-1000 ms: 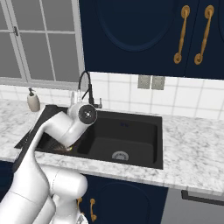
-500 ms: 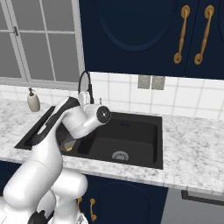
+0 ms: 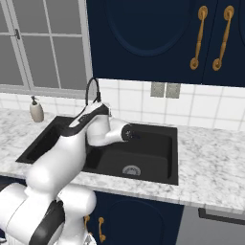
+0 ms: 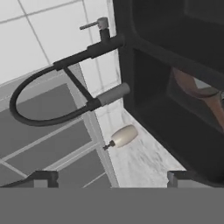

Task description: Pick the pan and sponge and place them into the sink. Then turn on the water.

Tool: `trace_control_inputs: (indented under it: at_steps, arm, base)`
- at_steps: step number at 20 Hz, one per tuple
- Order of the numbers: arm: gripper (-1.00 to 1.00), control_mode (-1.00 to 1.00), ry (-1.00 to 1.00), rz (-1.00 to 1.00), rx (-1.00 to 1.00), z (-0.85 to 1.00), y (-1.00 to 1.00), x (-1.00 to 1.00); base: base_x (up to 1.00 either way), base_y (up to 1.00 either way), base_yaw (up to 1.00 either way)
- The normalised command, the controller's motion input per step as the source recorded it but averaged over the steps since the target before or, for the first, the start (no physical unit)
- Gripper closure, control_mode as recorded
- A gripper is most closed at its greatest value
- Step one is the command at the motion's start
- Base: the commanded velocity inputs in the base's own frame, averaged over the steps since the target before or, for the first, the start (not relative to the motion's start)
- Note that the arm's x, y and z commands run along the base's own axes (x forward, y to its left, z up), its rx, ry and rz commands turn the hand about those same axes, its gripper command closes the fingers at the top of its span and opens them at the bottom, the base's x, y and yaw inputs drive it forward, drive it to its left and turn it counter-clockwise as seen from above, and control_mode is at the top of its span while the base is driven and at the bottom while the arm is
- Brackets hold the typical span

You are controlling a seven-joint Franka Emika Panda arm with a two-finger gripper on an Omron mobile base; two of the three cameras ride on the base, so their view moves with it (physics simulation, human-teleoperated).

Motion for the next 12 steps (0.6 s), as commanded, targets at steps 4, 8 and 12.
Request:
trace_control_inputs:
  at_steps: [4, 8, 12]
  arm:
    - [-1.0, -1.0, 0.0, -0.05, 0.27, -0.04, -0.05, 0.17]
    - [-1.0, -1.0, 0.01, -0.11, 0.29, -0.03, -0.01, 0.15]
    - [-1.0, -1.0, 0.05, -0.21, 0.15, -0.03, 0.0, 0.16]
  base:
    - [0.0, 0.0, 0.0]
    - [0.0, 0.0, 0.0]
    - [0.0, 0.0, 0.0]
